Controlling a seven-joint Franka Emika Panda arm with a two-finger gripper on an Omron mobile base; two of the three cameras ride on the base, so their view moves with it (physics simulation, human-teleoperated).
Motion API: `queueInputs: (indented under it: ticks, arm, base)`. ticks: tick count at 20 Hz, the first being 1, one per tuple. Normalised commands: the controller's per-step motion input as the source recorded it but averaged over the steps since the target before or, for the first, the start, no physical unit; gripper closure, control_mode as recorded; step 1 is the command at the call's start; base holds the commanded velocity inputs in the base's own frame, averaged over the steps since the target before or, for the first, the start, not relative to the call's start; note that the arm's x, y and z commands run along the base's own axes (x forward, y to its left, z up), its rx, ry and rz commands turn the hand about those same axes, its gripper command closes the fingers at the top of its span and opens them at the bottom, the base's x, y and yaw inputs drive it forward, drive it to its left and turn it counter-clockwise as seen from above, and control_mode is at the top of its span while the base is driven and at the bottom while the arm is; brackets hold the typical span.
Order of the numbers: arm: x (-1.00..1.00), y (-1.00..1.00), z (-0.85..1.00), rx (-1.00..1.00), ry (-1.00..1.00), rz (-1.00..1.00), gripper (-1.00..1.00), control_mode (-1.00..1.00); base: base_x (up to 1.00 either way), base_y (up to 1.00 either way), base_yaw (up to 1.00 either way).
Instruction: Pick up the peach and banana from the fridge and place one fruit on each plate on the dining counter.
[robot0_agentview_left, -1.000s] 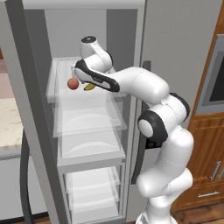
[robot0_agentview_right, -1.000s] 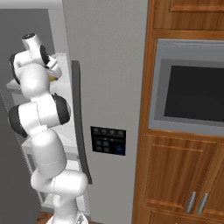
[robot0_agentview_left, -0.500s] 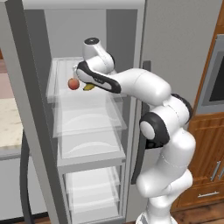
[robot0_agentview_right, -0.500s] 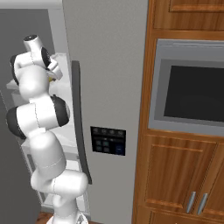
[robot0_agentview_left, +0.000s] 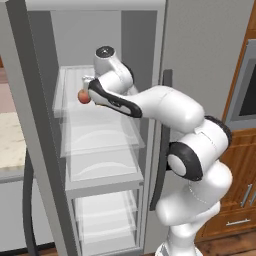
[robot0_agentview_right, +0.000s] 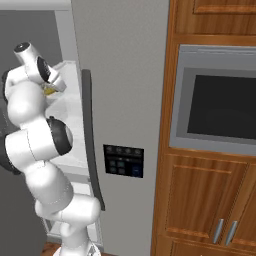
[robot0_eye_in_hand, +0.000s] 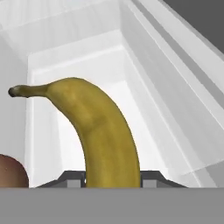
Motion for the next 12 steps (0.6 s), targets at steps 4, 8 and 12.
queueInputs:
  ticks: [4,8,12]
  arm:
    - [-0.96,-0.09,0.29,0.00,-0.34,0.00,1.00,-1.00]
    - [-0.94,-0.27,0.48,0.00,-0.20,0.00,1.00,-1.00]
    - [-0.82,-0.44,0.48,0.00,-0.04,0.00,1.00,-1.00]
  base:
    - [0.00,0.00,0.00]
    - [0.00,0.00,0.00]
    - [0.00,0.00,0.00]
